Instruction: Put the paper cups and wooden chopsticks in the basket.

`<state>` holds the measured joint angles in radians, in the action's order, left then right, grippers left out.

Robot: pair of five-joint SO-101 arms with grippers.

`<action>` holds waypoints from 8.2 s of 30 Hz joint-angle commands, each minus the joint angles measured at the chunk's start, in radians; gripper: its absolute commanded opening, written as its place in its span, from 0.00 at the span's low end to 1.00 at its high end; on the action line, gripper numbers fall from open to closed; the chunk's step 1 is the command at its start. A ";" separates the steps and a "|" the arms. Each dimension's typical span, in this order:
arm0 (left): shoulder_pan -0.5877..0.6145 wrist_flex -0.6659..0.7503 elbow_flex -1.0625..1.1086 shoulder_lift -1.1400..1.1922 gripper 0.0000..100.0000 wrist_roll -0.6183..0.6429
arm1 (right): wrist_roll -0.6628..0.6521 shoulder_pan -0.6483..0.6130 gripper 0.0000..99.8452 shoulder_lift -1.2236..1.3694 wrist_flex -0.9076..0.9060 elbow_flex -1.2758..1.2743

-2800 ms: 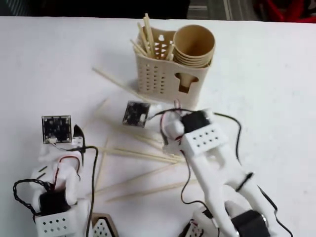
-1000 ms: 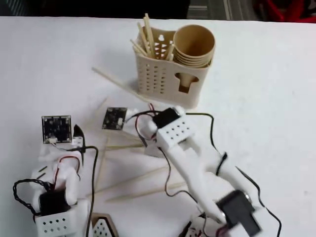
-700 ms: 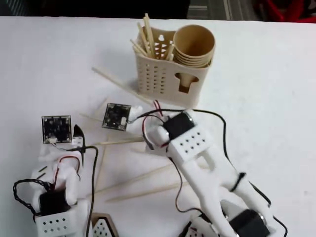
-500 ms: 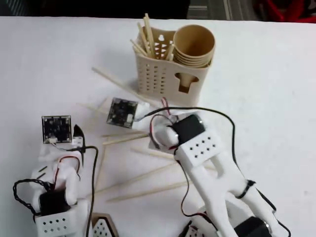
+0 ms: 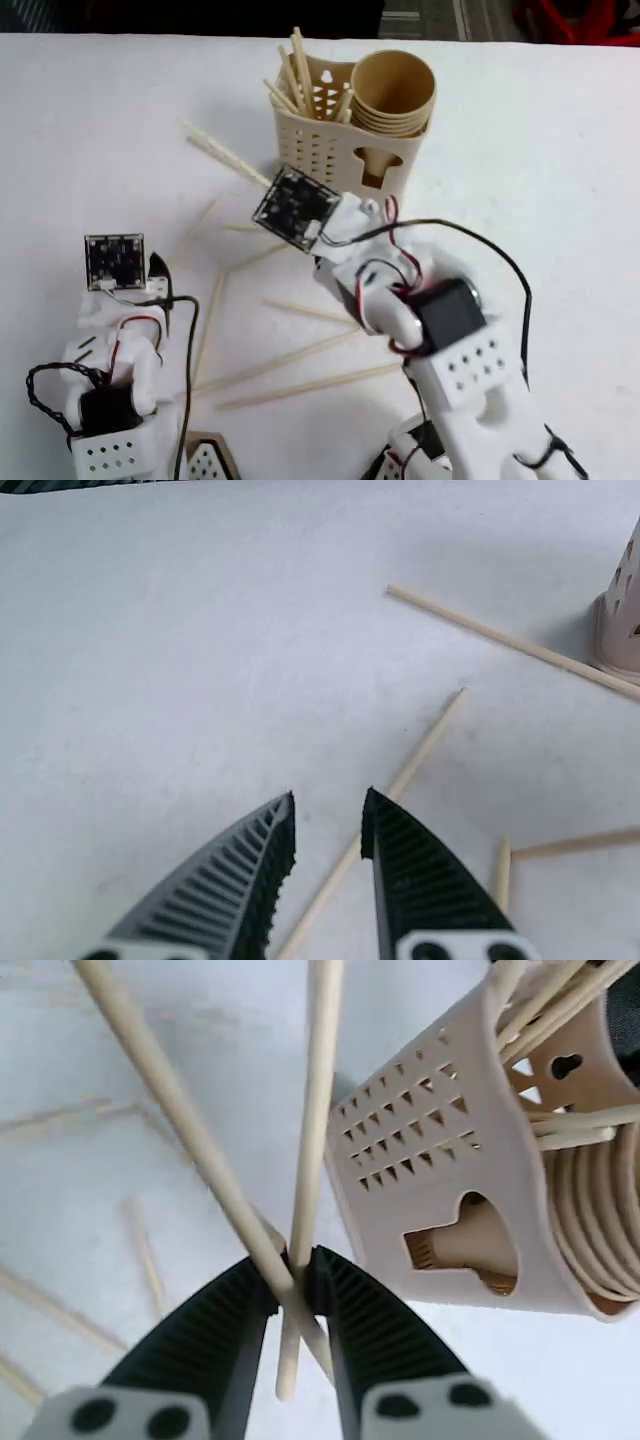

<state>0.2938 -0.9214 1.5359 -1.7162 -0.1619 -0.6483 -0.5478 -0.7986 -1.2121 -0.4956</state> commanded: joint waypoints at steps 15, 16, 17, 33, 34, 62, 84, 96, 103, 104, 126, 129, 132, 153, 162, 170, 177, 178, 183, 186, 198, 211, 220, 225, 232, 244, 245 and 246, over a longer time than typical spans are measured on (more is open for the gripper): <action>0.007 0.028 -0.008 -0.013 0.13 -0.012 | 0.224 0.007 0.02 -0.110 0.453 0.035; 0.007 0.029 -0.008 -0.013 0.13 -0.012 | 0.224 0.007 0.02 -0.110 0.484 0.035; 0.007 0.029 -0.008 -0.013 0.13 -0.012 | 0.224 0.007 0.02 -0.110 0.513 0.034; 0.007 0.029 -0.008 -0.013 0.13 -0.012 | 0.227 0.031 0.02 0.202 0.957 0.035; 0.007 0.029 -0.008 -0.013 0.13 -0.012 | 0.233 0.039 0.02 0.242 0.998 0.037; 0.007 0.029 -0.008 -0.013 0.13 -0.012 | 0.494 0.185 0.13 0.591 1.219 0.035; 0.007 0.026 -0.017 -0.013 0.14 -0.071 | 0.485 0.194 0.02 -0.012 0.414 -0.222; 0.005 -0.207 -0.233 -0.004 0.16 -0.270 | 0.496 0.325 0.02 -0.071 0.768 -0.600; -0.001 -0.256 -0.437 0.236 0.16 -0.327 | 0.496 0.355 0.02 -0.071 0.796 -0.611; -0.004 -0.253 -0.479 0.311 0.16 -0.339 | 0.496 0.360 0.02 -0.070 0.803 -0.612; -0.159 -0.334 -1.471 1.975 0.16 -0.457 | 0.494 0.380 0.02 -0.070 0.935 -0.683; -0.180 -0.368 -1.585 2.097 0.16 -0.456 | 0.491 0.380 0.02 -0.070 0.935 -0.683; -0.176 -0.376 -1.688 2.204 0.16 -0.450 | 0.488 0.380 0.02 -0.071 0.935 -0.683; -0.156 -0.841 -2.254 2.569 0.02 -0.457 | 0.489 0.394 0.02 -0.071 0.935 -0.683; -0.162 -0.864 -2.194 2.265 0.02 -0.446 | 0.494 0.406 0.02 -0.079 0.937 -0.683; -0.246 -0.856 -2.139 1.873 0.02 -0.351 | 0.494 0.406 0.02 -0.079 0.937 -0.683; -0.440 -0.721 -2.228 1.621 0.02 -0.152 | 0.494 0.406 0.02 -0.079 0.937 -0.683; -0.467 -0.690 -2.240 1.606 0.02 -0.127 | 0.494 0.406 0.02 -0.079 0.937 -0.683; -0.552 -0.520 -2.286 1.589 0.02 -0.044 | 0.494 0.407 0.02 -0.079 0.937 -0.683; -0.587 -0.393 -2.285 1.590 0.02 0.008 | 0.493 0.407 0.02 -0.079 0.937 -0.683; -0.687 -0.021 -2.283 1.676 0.02 0.052 | 0.488 0.407 0.02 -0.079 0.937 -0.683; -0.611 0.064 -2.286 1.923 0.04 0.048 | 0.486 0.407 0.02 -0.079 0.937 -0.681; -0.579 -0.206 -2.292 1.854 0.21 0.044 | 0.486 0.407 0.02 -0.079 0.937 -0.681; -0.509 -0.358 -2.292 1.724 0.21 0.037 | 0.486 0.407 0.02 -0.079 0.937 -0.681; -0.479 -0.741 -2.285 1.616 0.21 -0.143 | 0.486 0.426 0.02 -0.079 0.937 -0.678; -0.317 -0.858 -1.792 1.569 0.21 -0.264 | 0.486 0.432 0.02 -0.079 0.937 -0.678; -0.317 -0.853 -1.737 1.569 0.21 -0.272 | 0.486 0.432 0.02 -0.079 0.937 -0.678; -0.317 -0.838 -1.680 1.569 0.21 -0.273 | 0.486 0.432 0.02 -0.079 0.937 -0.678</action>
<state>-0.0376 -1.7760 -0.3161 -0.1020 -0.4012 -0.1634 -0.1243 -0.8431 -0.2977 -1.1861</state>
